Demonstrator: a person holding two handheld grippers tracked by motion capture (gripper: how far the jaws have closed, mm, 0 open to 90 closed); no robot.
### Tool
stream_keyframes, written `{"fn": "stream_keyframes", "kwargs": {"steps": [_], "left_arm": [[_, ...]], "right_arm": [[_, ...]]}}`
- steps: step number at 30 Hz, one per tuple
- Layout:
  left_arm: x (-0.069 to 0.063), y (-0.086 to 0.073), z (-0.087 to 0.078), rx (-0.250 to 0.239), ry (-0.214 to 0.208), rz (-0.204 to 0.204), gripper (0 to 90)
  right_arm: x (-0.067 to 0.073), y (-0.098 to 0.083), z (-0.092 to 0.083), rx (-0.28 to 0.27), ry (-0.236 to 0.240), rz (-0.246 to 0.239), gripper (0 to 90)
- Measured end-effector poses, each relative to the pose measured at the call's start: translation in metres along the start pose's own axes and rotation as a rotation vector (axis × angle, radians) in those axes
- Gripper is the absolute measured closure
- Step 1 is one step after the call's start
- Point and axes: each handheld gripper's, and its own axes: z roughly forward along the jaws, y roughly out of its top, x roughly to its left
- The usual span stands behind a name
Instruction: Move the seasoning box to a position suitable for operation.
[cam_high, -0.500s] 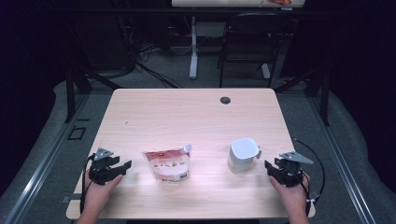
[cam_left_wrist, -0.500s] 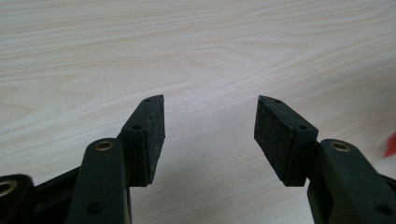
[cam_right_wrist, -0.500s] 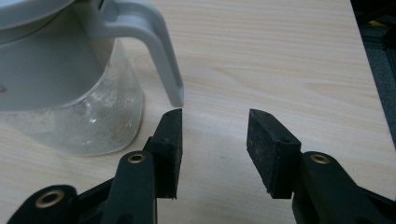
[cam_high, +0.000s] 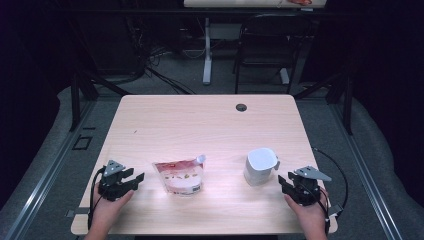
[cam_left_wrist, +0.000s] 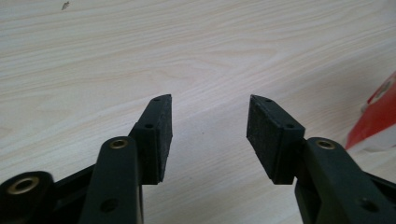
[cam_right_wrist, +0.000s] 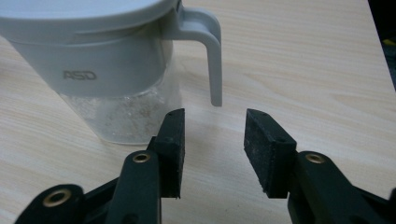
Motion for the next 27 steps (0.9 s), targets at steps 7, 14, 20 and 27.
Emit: {"fn": "stream_keyframes", "kwargs": {"steps": [7, 14, 20, 27], "left_arm": [[-0.006, 0.001, -0.005, -0.017, -0.008, 0.018, 53.8], [-0.003, 0.0, 0.002, 0.002, -0.026, -0.006, 54.0], [0.0, -0.002, 0.004, 0.015, -0.027, -0.014, 54.4], [0.006, -0.004, 0.002, 0.02, -0.036, -0.04, 56.2]], "right_arm": [[0.003, -0.001, -0.008, -0.014, 0.035, -0.018, 63.1], [-0.002, 0.001, 0.003, -0.02, 0.039, -0.024, 63.8], [-0.009, 0.007, 0.024, -0.018, 0.026, 0.022, 64.0], [-0.01, 0.013, 0.037, -0.014, 0.035, 0.032, 68.8]]}}
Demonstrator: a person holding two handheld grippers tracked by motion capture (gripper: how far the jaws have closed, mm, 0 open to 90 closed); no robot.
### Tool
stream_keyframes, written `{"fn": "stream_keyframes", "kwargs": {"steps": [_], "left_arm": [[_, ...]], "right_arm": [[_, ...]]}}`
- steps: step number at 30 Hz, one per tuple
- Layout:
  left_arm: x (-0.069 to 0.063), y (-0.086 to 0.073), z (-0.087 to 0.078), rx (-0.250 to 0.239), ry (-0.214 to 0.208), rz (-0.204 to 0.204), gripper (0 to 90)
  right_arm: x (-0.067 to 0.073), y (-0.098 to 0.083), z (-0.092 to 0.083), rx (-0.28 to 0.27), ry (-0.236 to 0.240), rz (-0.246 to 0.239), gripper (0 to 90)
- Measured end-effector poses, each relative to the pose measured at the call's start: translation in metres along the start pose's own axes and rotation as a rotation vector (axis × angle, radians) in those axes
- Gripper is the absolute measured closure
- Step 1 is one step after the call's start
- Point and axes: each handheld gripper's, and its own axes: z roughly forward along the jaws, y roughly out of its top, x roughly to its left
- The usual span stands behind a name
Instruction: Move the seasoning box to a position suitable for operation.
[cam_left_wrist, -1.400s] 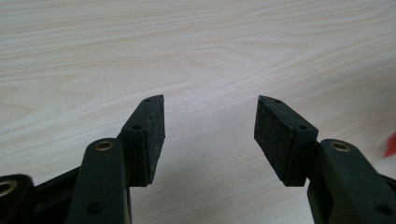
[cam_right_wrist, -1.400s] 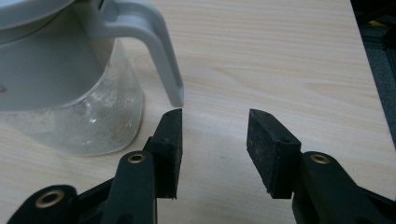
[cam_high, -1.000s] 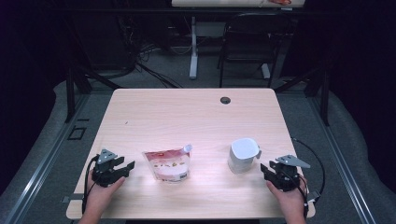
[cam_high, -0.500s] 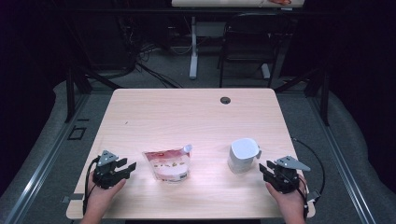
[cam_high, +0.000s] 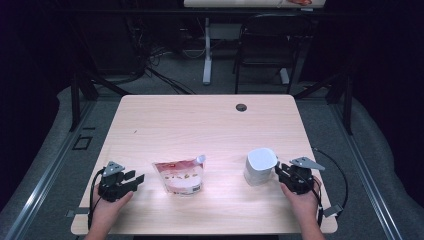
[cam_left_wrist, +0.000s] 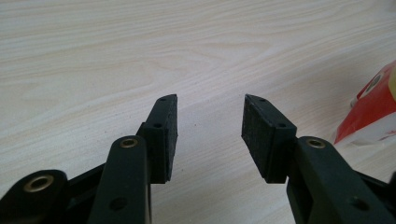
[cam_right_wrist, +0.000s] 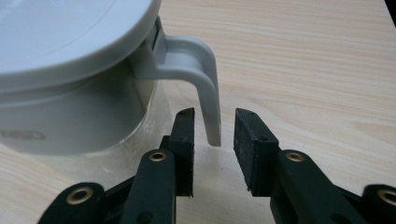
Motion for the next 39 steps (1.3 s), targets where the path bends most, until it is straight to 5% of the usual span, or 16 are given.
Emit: {"fn": "stream_keyframes", "kwargs": {"steps": [11, 28, 39], "left_arm": [[0.004, -0.001, 0.0, 0.011, -0.008, -0.02, 58.4], [0.006, -0.002, 0.0, 0.002, -0.002, -0.017, 57.9], [0.003, -0.001, 0.002, 0.009, -0.002, -0.001, 57.9]], "right_arm": [[0.005, 0.006, 0.014, 0.004, -0.007, -0.059, 74.2], [0.008, 0.006, 0.011, 0.021, -0.032, -0.061, 80.3], [0.026, 0.005, 0.004, 0.03, -0.046, -0.097, 80.8]]}}
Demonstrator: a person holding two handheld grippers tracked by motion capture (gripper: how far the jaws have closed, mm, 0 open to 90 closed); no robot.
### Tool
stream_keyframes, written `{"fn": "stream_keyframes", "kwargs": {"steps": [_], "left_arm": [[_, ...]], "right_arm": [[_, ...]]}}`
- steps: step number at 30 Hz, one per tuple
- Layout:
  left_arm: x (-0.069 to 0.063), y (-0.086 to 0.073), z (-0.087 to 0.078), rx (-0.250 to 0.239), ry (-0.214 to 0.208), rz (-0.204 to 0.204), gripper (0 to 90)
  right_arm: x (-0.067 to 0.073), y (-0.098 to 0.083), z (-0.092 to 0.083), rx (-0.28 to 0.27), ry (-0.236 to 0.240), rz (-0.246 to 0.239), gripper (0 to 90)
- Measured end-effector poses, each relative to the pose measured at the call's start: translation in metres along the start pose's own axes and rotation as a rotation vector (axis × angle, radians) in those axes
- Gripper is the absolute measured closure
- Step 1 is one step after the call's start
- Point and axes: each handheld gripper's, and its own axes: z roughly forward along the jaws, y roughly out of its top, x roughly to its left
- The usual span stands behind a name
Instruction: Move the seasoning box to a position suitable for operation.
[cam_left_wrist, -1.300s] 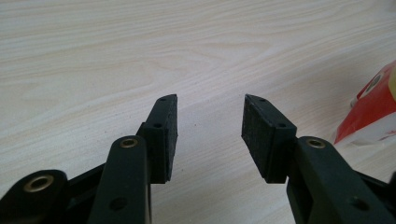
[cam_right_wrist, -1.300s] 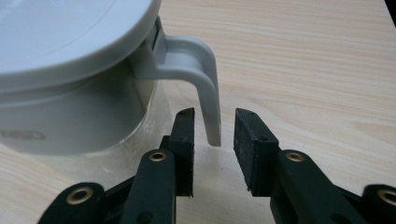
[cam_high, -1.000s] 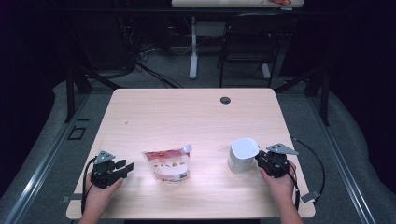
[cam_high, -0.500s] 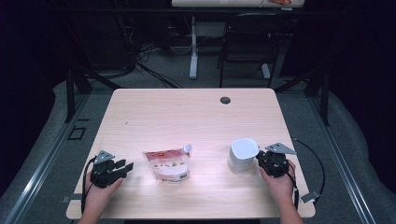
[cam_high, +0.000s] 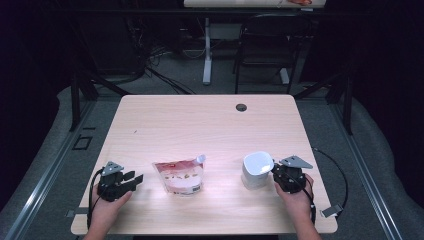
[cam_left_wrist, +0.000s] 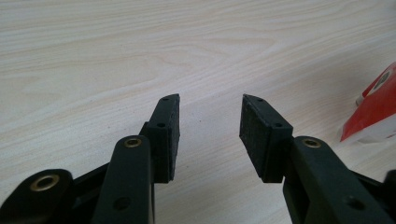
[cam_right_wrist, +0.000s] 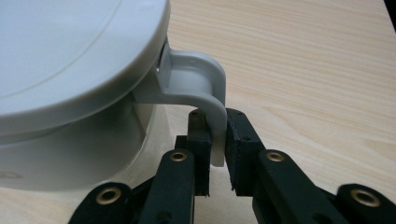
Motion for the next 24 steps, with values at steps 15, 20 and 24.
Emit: {"fn": "stream_keyframes", "kwargs": {"steps": [15, 20, 24], "left_arm": [[-0.002, 0.0, 0.001, 0.002, 0.002, 0.01, 57.9], [-0.002, 0.0, 0.001, 0.003, 0.004, 0.013, 57.9], [-0.002, 0.0, 0.0, 0.005, 0.0, 0.014, 57.9]], "right_arm": [[0.029, -0.006, -0.011, 0.023, 0.043, 0.047, 79.9], [0.044, -0.008, -0.014, 0.035, 0.066, 0.041, 79.6], [0.049, -0.011, -0.016, 0.037, 0.104, 0.04, 78.8]]}}
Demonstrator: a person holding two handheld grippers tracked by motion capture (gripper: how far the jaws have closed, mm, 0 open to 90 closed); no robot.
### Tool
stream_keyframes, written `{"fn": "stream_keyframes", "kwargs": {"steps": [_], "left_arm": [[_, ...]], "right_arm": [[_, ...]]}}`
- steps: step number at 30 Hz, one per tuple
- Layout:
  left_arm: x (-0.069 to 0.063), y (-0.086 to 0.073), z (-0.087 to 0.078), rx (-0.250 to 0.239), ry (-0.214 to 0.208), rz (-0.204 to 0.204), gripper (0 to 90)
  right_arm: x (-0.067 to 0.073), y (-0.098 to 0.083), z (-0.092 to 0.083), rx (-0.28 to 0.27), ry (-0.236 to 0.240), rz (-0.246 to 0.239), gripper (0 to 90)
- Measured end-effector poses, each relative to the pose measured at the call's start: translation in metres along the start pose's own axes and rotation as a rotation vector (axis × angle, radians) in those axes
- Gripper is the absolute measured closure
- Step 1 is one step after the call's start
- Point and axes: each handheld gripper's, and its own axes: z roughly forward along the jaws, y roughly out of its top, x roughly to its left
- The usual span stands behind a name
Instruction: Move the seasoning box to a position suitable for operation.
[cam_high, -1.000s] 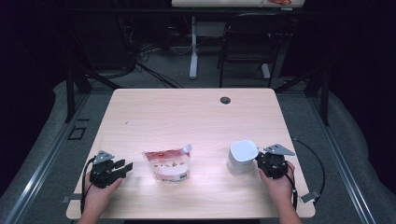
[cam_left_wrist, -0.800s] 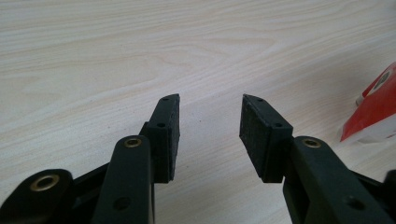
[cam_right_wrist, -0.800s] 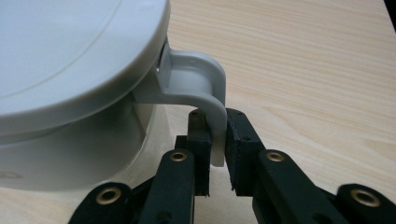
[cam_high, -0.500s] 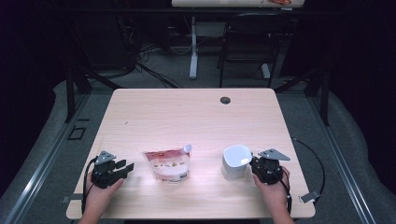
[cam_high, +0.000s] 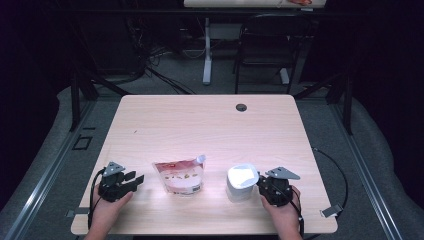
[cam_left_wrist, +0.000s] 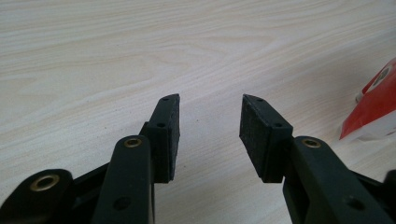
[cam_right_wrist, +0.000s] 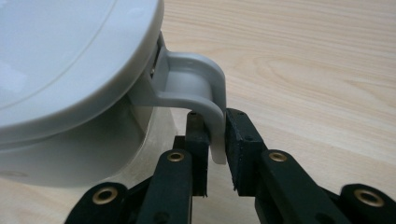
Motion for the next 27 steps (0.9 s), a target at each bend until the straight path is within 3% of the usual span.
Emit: {"fn": "stream_keyframes", "kwargs": {"steps": [7, 16, 27], "left_arm": [[0.0, 0.0, 0.0, -0.006, 0.004, -0.004, 57.9], [0.001, 0.0, -0.001, -0.004, 0.004, -0.003, 57.8], [0.001, -0.001, -0.001, -0.004, 0.003, -0.003, 57.8]], "right_arm": [[0.001, -0.005, -0.008, 0.0, 0.041, 0.015, 78.3], [0.01, -0.011, -0.018, 0.025, 0.035, -0.069, 81.1], [0.011, -0.014, -0.024, 0.016, 0.059, -0.068, 80.7]]}}
